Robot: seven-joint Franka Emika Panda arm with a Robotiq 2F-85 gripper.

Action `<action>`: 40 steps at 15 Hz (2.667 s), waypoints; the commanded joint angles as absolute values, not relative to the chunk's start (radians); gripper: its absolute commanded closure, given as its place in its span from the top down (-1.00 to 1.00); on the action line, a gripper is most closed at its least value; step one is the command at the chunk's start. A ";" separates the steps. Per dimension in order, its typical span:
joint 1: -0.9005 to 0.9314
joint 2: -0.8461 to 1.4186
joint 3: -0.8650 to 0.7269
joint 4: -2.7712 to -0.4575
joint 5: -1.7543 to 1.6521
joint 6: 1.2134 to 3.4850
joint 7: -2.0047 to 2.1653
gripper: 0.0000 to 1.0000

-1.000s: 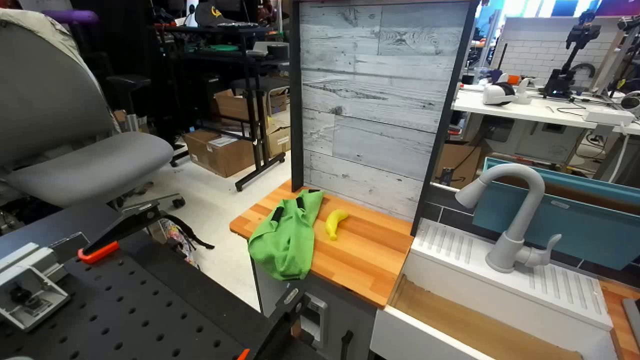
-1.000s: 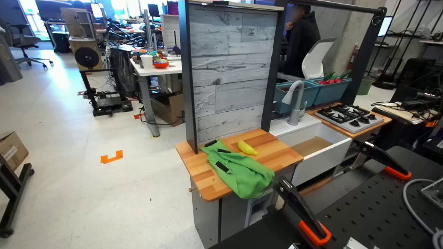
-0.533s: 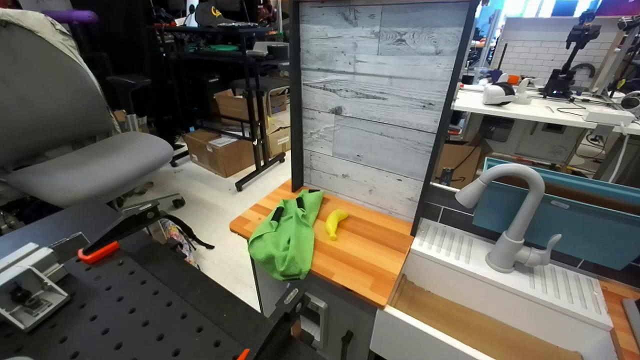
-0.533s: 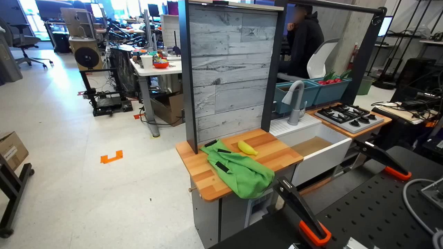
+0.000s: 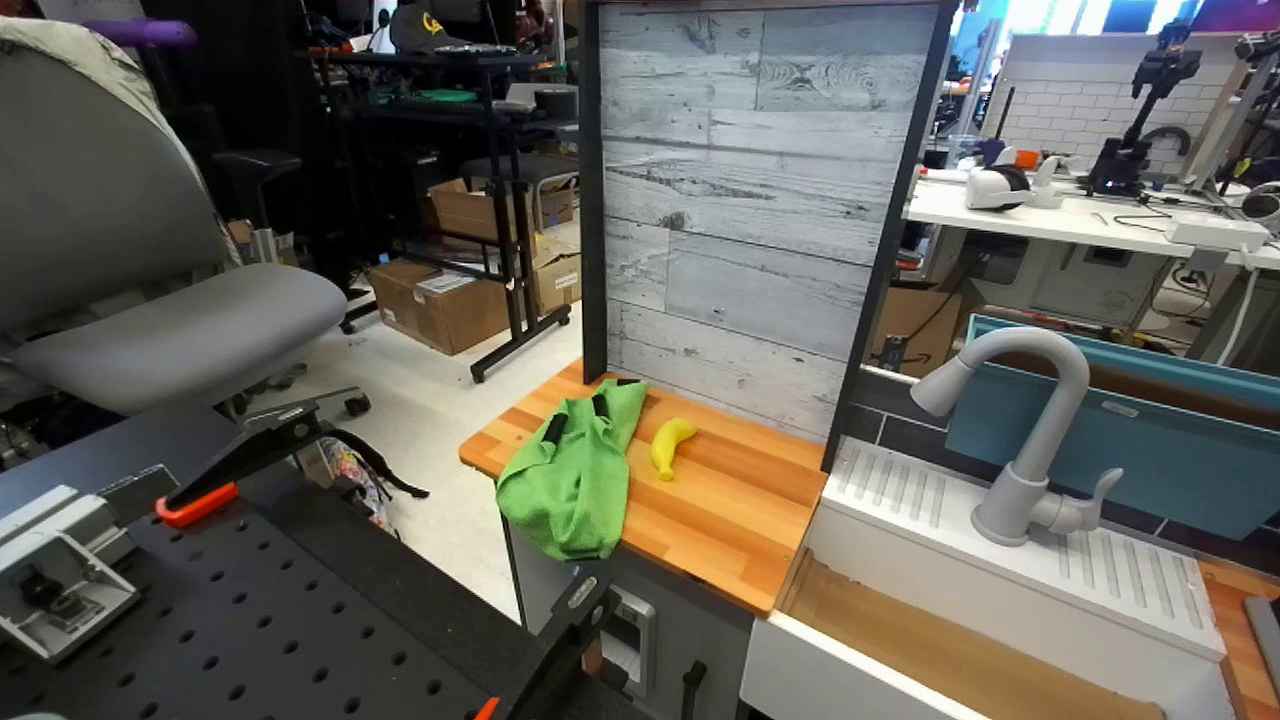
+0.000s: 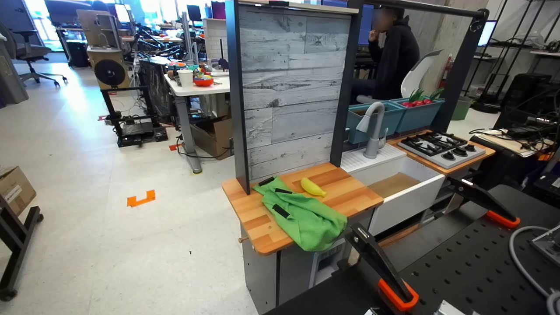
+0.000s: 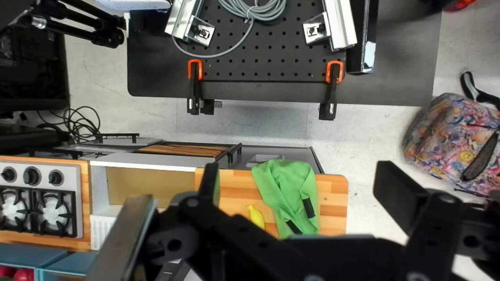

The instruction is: Move the nozzle to the left

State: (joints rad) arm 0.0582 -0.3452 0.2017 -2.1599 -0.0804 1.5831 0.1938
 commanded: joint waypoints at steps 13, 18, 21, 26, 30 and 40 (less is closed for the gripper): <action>0.008 0.009 0.066 -2.027 -0.262 1.744 0.250 1.00; -0.026 0.122 -0.004 -1.982 -0.250 1.841 0.229 1.00; -0.044 0.204 -0.035 -1.944 -0.222 1.954 0.228 1.00; -0.062 0.333 -0.057 -1.884 -0.150 2.135 0.216 1.00; -0.081 0.421 -0.057 -1.824 -0.052 2.193 0.169 1.00; -0.147 0.531 -0.070 -1.701 0.022 2.137 0.077 1.00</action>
